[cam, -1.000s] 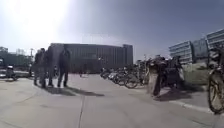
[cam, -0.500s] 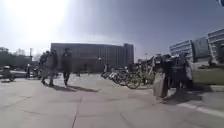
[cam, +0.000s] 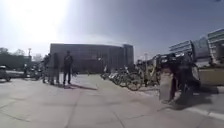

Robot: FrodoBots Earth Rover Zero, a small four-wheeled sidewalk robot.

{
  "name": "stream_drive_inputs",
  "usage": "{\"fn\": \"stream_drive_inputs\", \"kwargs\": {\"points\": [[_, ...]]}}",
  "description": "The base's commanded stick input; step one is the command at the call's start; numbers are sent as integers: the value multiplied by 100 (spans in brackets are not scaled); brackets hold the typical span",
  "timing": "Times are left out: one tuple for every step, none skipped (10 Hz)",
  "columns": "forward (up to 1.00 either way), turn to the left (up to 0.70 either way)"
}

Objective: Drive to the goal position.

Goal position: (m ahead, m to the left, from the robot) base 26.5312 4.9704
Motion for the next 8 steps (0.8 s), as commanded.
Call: {"fn": "stream_drive_inputs", "kwargs": {"points": [[50, 0], [50, 40], [50, 0], [50, 0], [50, 0], [50, 0], [50, 0], [50, 0]]}}
